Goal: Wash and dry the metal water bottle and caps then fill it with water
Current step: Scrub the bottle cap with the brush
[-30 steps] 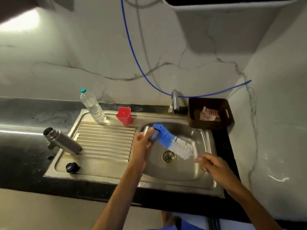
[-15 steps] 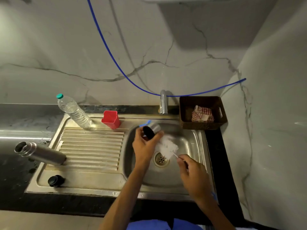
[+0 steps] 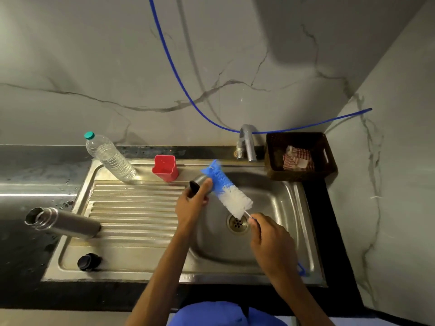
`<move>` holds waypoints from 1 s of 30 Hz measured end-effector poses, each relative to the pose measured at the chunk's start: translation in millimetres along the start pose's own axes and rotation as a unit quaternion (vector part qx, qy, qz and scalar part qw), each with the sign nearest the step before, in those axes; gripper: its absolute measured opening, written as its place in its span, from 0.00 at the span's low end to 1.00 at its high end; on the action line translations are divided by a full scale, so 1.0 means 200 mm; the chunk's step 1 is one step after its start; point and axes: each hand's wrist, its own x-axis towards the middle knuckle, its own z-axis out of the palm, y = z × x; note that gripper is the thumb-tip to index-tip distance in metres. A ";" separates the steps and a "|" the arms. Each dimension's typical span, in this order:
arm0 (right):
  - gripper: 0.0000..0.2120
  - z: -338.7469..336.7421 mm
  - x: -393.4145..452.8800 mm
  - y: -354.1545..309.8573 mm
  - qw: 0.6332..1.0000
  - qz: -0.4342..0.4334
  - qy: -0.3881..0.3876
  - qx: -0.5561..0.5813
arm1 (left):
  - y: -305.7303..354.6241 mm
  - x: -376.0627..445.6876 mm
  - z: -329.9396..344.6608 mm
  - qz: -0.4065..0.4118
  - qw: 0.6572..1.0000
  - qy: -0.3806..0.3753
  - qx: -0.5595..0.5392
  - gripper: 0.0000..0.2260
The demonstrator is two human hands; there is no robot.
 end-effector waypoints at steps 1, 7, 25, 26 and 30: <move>0.06 0.03 0.00 -0.05 1.000 0.007 0.000 -0.012 | 0.02 0.01 -0.02 0.024 0.998 -0.049 0.034 0.20; 0.09 0.13 -0.02 -0.29 0.996 0.057 -0.017 -0.072 | 0.14 0.05 -0.11 0.178 0.946 -0.128 0.240 0.21; 0.07 0.43 -0.16 -0.72 0.989 0.146 0.004 0.019 | -0.30 0.35 -1.08 0.159 0.914 -0.103 0.359 0.31; 0.08 0.44 -0.16 -0.73 0.989 0.146 0.001 0.016 | -0.35 0.38 -1.17 0.158 0.908 -0.097 0.376 0.31; 0.12 0.44 -0.09 -0.79 0.995 0.079 0.010 -0.060 | -0.52 0.43 -1.41 0.135 0.892 -0.120 0.414 0.30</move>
